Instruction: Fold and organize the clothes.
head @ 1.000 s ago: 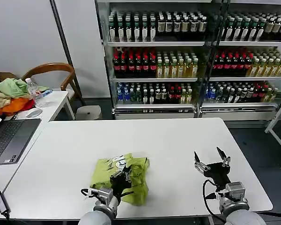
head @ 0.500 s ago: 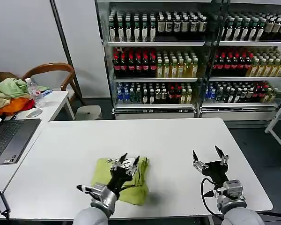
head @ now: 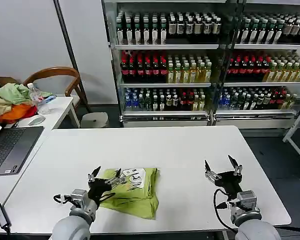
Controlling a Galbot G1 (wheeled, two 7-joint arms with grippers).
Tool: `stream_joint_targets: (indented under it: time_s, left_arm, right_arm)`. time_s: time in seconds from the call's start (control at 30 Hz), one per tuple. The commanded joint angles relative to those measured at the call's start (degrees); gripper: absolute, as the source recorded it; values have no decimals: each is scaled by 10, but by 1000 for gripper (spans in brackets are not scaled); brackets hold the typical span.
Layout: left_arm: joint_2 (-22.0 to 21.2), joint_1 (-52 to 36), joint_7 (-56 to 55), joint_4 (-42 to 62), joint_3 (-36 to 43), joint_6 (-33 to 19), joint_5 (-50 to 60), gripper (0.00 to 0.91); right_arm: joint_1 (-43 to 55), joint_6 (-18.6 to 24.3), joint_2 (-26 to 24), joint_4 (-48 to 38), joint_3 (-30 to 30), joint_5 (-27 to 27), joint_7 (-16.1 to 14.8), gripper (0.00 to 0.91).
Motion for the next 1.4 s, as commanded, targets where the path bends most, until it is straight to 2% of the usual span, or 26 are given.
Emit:
stream_joint_targets:
  time_s: [0.03,0.33,0.37,0.4,0.43,0.77,1.07,1.4]
  left_arm:
    - [4,6,4,50,-29,54,-71,907]
    - [-1,-2,-3,65,-28,39,-90,907]
    - [-1,-1,-3,65,-27,39,-91,413]
    - [-1,0,-3,65,-26,38,-94,171]
    - [-3,2,-4,62,-25,38,-97,50]
    - [-7,10,0,58,-23,31,-103,40]
    - [-16,11,26,39,-21,0,-95,50]
    - [-2,3,49,-12,-113,32,-112,30]
  right_arm:
    - [-3,1,0,4,4,0,0,907]
    - [-2,2,2,3,5,0,0,907]
    - [-2,2,2,2,5,0,0,907]
    - [-2,2,2,2,5,0,0,907]
    - [-1,2,2,2,5,0,0,907]
    - [0,2,4,0,6,0,1,907]
    - [2,2,5,2,6,0,2,907]
    - [8,1,3,0,7,0,2,907]
